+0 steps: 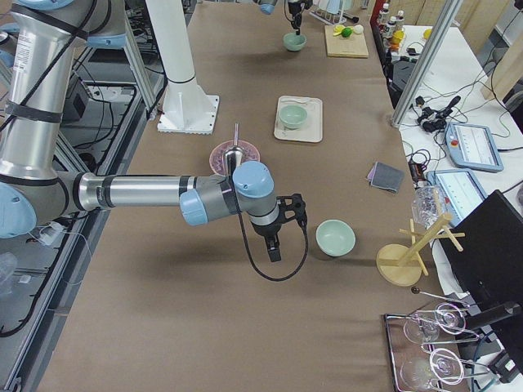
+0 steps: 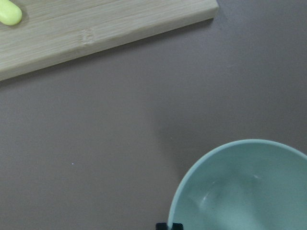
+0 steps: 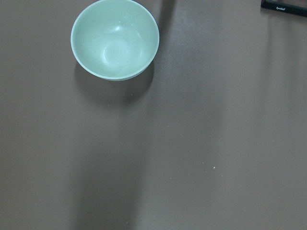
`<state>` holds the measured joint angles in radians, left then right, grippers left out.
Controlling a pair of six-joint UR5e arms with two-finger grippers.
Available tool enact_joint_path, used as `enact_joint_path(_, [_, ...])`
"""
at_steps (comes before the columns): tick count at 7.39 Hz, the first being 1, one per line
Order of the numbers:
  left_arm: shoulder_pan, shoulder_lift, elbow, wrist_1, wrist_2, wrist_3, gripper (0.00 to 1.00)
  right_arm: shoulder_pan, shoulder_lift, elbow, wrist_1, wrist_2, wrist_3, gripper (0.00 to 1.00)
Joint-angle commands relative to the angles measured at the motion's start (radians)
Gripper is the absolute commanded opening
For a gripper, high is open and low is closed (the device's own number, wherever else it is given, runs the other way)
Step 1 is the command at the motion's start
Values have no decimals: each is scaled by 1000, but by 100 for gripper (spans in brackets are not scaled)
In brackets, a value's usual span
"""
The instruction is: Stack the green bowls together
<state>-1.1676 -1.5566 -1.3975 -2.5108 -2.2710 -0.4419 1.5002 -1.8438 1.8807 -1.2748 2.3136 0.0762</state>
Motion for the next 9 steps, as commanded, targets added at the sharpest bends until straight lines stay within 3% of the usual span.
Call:
enact_joint_path(1, [-3, -7, -126, 135, -50, -9, 0, 0, -2, -3, 0, 1, -7, 100])
enact_joint_path(3, [2, -10, -338, 330, -48, -141, 0, 0, -5, -26, 12, 0, -4, 100])
enact_joint_path(4, [40, -14, -388, 334, -47, -229, 0, 2, -5, -26, 11, 0, -3, 100])
enact_joint_path(9, [256, -227, -410, 336, 17, -554, 0, 0, -5, -26, 11, 0, -1, 100])
